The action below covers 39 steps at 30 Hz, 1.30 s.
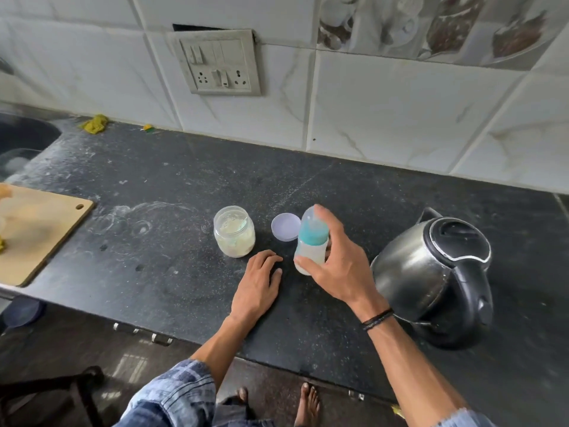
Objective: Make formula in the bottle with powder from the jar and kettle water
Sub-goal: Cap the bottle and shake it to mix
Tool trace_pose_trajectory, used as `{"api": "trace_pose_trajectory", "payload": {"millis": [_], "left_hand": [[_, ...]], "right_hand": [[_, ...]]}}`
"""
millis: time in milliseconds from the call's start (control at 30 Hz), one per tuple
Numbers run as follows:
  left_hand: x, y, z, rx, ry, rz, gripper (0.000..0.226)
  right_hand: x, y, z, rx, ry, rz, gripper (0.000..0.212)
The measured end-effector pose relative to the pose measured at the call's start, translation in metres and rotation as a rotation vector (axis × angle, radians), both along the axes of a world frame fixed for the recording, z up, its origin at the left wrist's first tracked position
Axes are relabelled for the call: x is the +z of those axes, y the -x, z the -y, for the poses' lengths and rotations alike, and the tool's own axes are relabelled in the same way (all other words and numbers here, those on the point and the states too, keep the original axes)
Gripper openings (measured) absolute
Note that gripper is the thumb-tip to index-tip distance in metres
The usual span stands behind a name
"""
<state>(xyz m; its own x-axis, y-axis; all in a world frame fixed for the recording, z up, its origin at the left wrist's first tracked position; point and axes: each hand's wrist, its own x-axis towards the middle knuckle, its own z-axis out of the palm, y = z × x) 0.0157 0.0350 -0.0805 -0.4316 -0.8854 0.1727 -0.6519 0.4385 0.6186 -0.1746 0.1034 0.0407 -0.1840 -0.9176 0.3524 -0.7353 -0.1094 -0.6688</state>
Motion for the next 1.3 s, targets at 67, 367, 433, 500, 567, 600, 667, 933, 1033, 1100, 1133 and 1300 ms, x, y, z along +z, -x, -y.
{"api": "trace_pose_trajectory", "payload": {"millis": [67, 367, 433, 500, 567, 600, 667, 933, 1033, 1100, 1133, 1300], "left_hand": [[-0.001, 0.001, 0.000, -0.027, 0.021, 0.016, 0.031], [-0.001, 0.000, 0.007, -0.126, 0.166, 0.134, 0.030], [-0.001, -0.005, 0.011, -0.176, 0.213, 0.197, 0.032], [-0.001, -0.008, 0.015, -0.197, 0.246, 0.227, 0.033], [0.000, -0.010, 0.016, -0.201, 0.253, 0.234, 0.032], [0.000, -0.010, 0.016, -0.202, 0.250, 0.233, 0.032], [-0.001, -0.010, 0.016, -0.206, 0.249, 0.229, 0.033], [0.003, -0.010, 0.014, -0.198, 0.223, 0.233, 0.037], [0.002, -0.013, 0.017, -0.182, 0.230, 0.227, 0.041], [0.001, -0.011, 0.017, -0.176, 0.244, 0.220, 0.046], [0.000, -0.010, 0.017, -0.175, 0.246, 0.211, 0.048], [0.002, -0.008, 0.016, -0.151, 0.275, 0.185, 0.048]], "right_hand": [[0.026, 0.001, -0.006, -0.082, 0.120, 0.096, 0.103], [0.041, -0.035, -0.029, -0.213, 0.117, 0.170, 0.106], [0.060, -0.039, -0.032, -0.235, 0.344, 0.315, 0.108], [0.075, -0.042, -0.031, -0.240, 0.625, 0.408, 0.112], [0.081, -0.048, -0.029, -0.265, 0.699, 0.422, 0.112], [0.082, -0.050, -0.029, -0.286, 0.604, 0.424, 0.110], [0.077, -0.054, -0.030, -0.308, 0.287, 0.325, 0.107], [0.082, -0.057, -0.024, -0.323, 0.545, 0.536, 0.110], [0.078, -0.058, -0.031, -0.327, 0.175, 0.356, 0.107], [0.081, -0.053, -0.038, -0.332, 0.296, 0.392, 0.107], [0.084, -0.049, -0.038, -0.332, 0.389, 0.444, 0.109], [0.083, -0.042, -0.039, -0.294, 0.236, 0.399, 0.107]]}}
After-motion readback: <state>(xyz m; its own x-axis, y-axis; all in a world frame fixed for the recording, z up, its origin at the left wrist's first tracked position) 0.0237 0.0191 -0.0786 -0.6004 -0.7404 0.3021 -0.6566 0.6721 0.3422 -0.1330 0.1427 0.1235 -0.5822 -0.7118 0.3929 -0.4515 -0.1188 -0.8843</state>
